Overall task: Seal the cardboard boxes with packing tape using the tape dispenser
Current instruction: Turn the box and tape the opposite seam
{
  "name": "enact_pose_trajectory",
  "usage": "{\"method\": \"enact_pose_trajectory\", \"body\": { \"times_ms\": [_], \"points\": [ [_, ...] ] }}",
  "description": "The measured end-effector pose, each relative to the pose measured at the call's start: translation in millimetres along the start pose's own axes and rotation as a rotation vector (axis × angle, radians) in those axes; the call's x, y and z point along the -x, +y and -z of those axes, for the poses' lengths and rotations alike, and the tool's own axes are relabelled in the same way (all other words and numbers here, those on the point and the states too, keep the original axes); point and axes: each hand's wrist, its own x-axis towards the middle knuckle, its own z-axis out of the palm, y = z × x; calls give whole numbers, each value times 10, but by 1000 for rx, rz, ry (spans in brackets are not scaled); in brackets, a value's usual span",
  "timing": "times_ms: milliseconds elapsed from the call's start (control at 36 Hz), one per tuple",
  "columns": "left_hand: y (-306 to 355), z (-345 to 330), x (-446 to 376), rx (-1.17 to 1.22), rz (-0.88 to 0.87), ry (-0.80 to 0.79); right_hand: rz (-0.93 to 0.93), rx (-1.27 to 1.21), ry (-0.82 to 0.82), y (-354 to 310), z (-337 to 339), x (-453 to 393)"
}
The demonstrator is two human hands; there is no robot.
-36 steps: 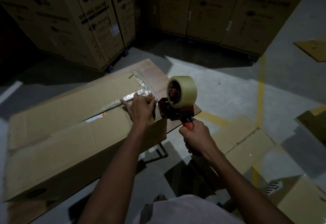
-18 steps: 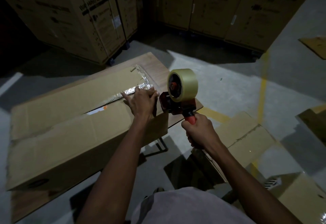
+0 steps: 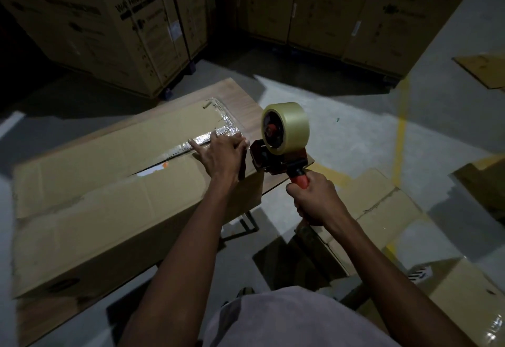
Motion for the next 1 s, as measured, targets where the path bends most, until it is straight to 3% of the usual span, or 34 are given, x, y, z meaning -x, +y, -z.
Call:
{"method": "enact_pose_trajectory", "body": {
  "times_ms": [278,667,1000],
  "points": [
    [-56,-39,-52,-12,-13,-44,24,113,61,13,31,258],
    [-39,-1,9,-11,-136,-57,-35,-48,93,200,-239,302],
    [11,-9,263,136,-24,-114,-57,-107,8,323,-159,192]
  ]
}}
